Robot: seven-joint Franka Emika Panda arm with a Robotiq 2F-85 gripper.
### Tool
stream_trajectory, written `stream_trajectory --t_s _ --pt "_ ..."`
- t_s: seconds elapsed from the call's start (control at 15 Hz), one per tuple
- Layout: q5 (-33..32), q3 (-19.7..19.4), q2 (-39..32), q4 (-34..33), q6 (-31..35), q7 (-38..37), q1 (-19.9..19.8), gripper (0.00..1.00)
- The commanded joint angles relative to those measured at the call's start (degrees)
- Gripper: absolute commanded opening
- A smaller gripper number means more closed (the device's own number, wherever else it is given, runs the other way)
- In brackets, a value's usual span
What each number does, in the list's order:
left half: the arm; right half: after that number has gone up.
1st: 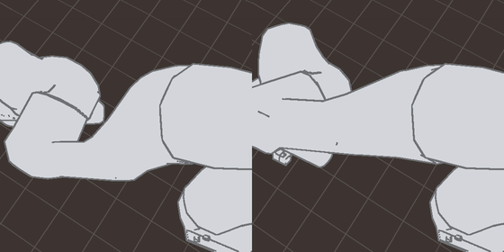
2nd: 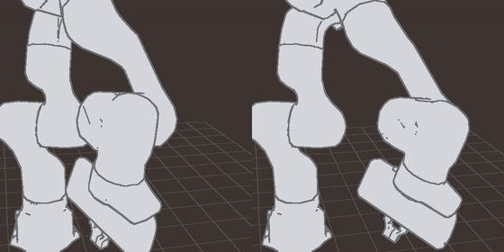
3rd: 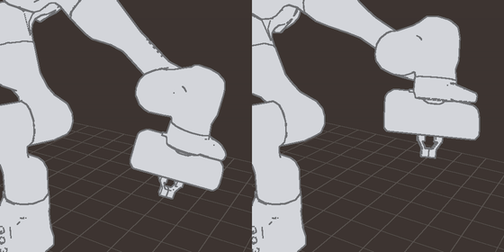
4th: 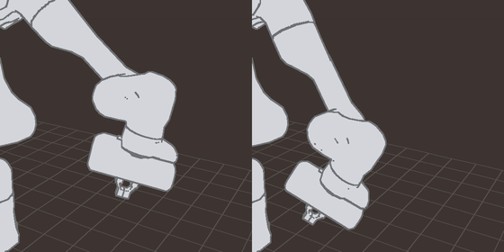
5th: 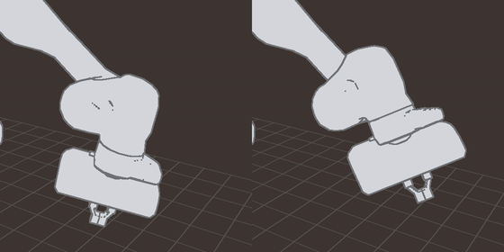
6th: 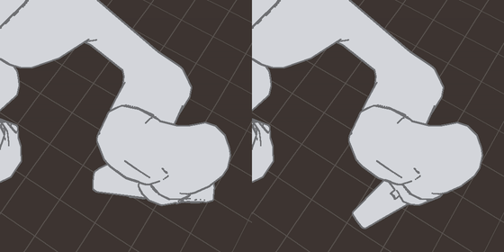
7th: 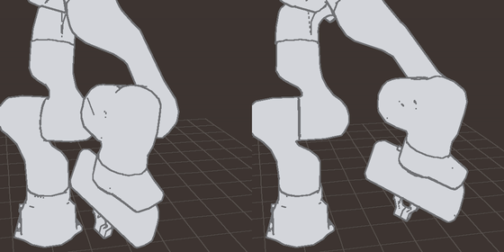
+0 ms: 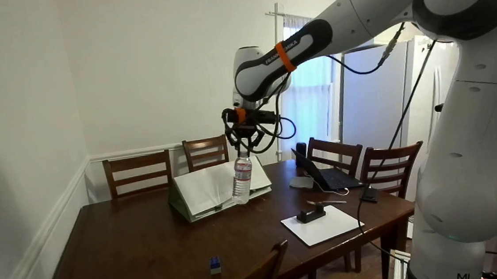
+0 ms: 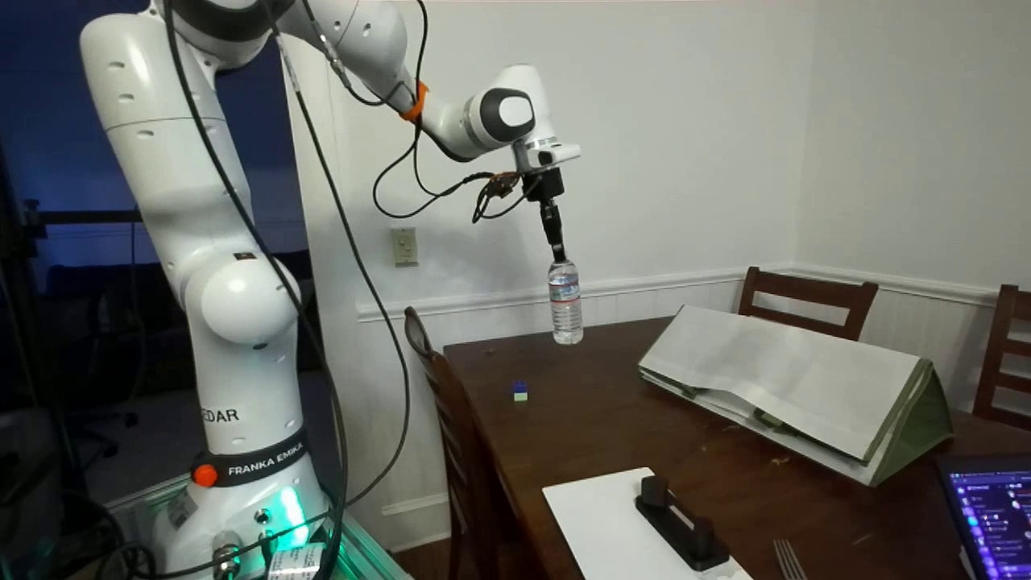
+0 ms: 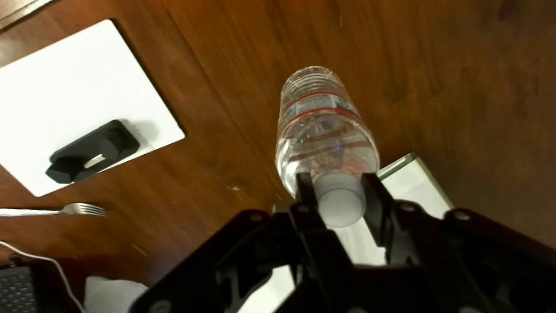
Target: Move the water bottle to the right
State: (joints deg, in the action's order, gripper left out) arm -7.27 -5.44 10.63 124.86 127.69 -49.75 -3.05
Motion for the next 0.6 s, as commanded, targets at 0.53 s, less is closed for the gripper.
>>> stream_trajectory --t_s 0.53 --pt "2.96 -6.92 6.18 7.68 7.72 3.18 -13.96 0.12"
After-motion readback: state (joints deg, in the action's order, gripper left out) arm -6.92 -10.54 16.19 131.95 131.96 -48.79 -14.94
